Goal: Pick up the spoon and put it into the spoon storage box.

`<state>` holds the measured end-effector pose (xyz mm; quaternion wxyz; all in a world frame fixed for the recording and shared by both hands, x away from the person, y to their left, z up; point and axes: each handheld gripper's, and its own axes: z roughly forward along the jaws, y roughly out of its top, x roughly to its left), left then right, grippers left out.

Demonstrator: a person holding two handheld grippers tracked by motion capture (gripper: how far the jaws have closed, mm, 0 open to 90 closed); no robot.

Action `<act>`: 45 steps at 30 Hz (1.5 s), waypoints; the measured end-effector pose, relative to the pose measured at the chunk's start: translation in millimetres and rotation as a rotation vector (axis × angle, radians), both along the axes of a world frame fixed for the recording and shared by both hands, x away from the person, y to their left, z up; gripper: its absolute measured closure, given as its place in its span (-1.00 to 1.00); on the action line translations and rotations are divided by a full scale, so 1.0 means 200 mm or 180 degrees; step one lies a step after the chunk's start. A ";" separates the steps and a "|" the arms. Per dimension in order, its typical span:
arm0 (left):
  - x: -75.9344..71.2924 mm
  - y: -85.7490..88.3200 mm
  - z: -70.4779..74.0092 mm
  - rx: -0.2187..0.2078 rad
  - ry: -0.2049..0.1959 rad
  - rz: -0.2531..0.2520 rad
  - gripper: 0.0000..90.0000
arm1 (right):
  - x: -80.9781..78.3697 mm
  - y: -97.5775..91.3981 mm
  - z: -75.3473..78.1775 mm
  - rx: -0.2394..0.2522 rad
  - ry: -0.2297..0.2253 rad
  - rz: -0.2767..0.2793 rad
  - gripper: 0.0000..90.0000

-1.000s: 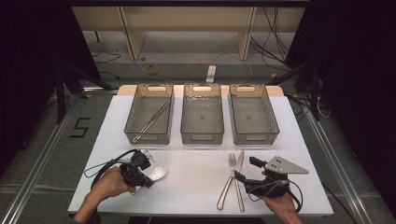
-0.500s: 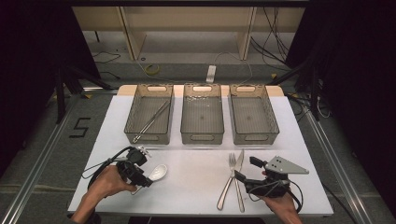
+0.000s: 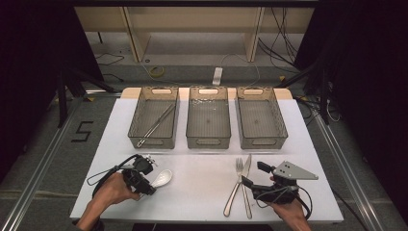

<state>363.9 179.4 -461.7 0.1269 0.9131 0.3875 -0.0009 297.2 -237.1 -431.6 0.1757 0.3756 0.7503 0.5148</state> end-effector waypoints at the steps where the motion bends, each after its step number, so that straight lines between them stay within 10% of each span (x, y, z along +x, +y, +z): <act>1: 0.00 0.00 0.00 -0.0015 0.0002 -0.0015 0.32 | 0.00 0.00 0.00 -0.0001 -0.0004 0.0001 -0.48; 14: -0.01 -0.01 0.00 0.0096 -0.0158 -0.0183 0.64 | 0.00 0.00 0.00 -0.0003 0.0003 -0.0006 -0.48; 45: 0.04 -0.02 0.17 -0.1006 -0.0507 0.0024 0.65 | 0.01 -0.01 0.00 0.0013 0.0022 -0.0023 -0.48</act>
